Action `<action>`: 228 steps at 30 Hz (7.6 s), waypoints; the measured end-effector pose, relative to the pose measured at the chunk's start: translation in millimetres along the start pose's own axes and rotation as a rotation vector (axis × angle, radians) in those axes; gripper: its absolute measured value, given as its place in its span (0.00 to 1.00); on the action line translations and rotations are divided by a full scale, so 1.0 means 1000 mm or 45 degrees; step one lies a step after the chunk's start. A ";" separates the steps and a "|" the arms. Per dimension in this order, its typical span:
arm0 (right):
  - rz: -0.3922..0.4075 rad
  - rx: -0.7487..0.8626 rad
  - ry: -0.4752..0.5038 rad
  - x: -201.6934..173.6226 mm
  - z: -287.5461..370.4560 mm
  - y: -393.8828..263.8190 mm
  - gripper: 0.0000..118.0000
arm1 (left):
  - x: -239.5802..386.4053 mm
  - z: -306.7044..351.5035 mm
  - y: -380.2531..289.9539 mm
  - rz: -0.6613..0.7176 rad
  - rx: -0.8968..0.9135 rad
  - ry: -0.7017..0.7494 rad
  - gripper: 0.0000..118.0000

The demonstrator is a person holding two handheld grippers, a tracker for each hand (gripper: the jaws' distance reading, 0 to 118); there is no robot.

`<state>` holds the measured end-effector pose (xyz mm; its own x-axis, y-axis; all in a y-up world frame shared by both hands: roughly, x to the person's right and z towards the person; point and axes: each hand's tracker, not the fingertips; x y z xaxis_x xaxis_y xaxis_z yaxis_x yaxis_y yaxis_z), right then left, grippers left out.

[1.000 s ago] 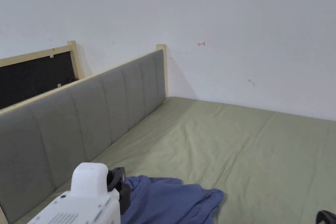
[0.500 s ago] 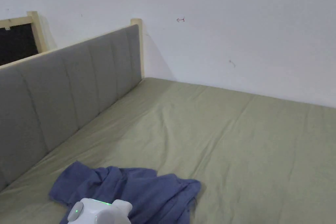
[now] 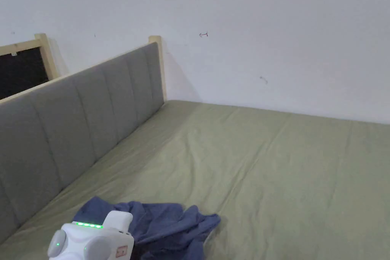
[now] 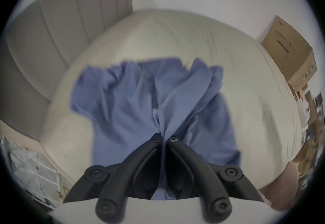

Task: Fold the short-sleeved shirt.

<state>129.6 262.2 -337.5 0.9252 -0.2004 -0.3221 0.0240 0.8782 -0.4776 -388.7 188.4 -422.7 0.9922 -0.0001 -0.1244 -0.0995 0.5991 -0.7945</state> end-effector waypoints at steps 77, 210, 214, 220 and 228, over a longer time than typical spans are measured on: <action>-0.119 0.251 -0.336 0.070 0.044 -0.021 0.00 | 0.178 -0.072 0.086 0.003 0.169 -0.339 0.99; -0.298 -0.099 -0.651 0.183 0.050 -0.057 1.00 | 0.113 0.068 -0.078 0.199 0.258 -0.366 0.96; -0.230 0.095 -0.433 0.144 0.094 -0.023 0.89 | 0.133 0.108 -0.067 0.084 0.383 -0.345 0.85; -0.285 0.284 -0.348 0.113 0.102 0.009 0.00 | 0.167 0.157 -0.054 -0.004 0.645 -0.476 0.00; -0.236 0.124 -0.235 0.103 0.052 0.016 0.00 | 0.145 0.022 0.101 -0.038 0.253 -0.461 0.00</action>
<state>245.0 278.7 -335.7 0.9549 -0.2865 -0.0778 0.2270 0.8735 -0.4307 -253.3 266.3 -508.0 0.9602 0.2404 0.1422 -0.0891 0.7462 -0.6597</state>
